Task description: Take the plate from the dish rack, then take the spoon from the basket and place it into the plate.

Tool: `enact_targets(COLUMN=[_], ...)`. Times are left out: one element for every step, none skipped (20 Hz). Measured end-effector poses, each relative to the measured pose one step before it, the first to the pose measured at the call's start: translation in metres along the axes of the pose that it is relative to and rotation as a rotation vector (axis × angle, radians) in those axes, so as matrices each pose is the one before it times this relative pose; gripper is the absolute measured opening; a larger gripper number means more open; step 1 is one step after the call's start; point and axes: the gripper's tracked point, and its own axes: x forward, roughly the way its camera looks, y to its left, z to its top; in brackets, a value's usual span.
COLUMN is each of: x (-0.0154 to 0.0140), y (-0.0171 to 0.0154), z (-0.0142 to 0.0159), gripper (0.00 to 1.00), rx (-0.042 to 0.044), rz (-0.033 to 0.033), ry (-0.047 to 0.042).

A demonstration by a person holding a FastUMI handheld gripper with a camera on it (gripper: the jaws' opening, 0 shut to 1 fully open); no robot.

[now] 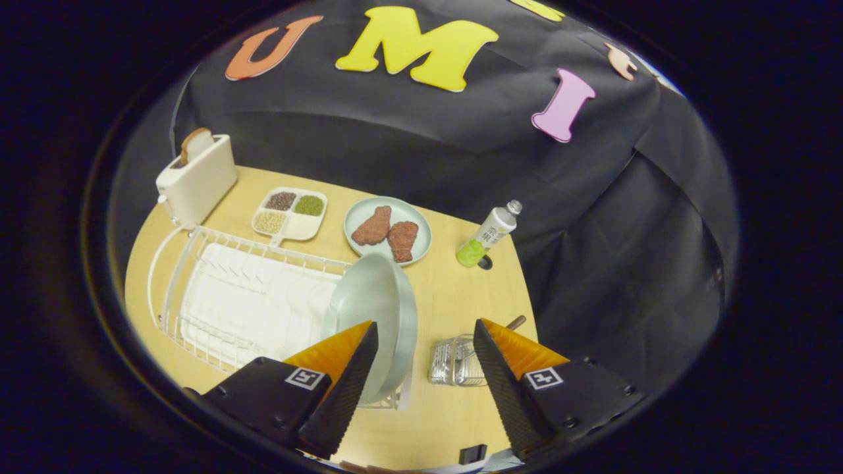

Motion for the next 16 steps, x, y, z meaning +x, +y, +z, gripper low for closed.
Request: enact_targets(x=[0.00355,0.00574,0.00589,0.00583,0.00344,0.00251,0.00225,0.00223,0.00118,0.00521,0.00487,0.00307,0.0011,-0.00116,-0.00166,-0.00568], y=[0.00355,0.00226,0.00077,-0.00028,-0.00167,-0.00039,-0.00206,0.00147,0.00593,0.00277,-0.00149,-0.00031,0.00193,0.00241,0.00087,0.00363], z=[0.00523,0.00399,-0.00072,-0.00178,0.00344,0.00632,0.00475,-0.00034,-0.00135,-0.0029,-0.00025,0.00043,0.00158,-0.00019,0.00032,-0.0013], gripper=[0.92,0.88,0.83,0.78,0.75,0.71,0.66,0.61,0.56,0.51,0.48,0.45,0.41,0.37,0.34,0.28], rx=[-0.01976,-0.01335,-0.00701,-0.00569,-0.00255,-0.00371,0.00355,0.00986,0.01122,0.00597,0.00326,0.00084,0.00041,0.00366,-0.00018,-0.00017], rz=[-0.01167,-0.01013,-0.01026,-0.01036,-0.00747,-0.00221,-0.00856,0.01756,0.03501,0.02056,0.0076,0.008,0.01854,0.01453,0.01126,0.02093], ry=[0.01479,0.01453,0.0356,0.03678,0.01832,0.00491,0.01151,0.01861,0.02982,0.02981,0.01753,0.01041,-0.00176,-0.0046,-0.002,-0.00766])
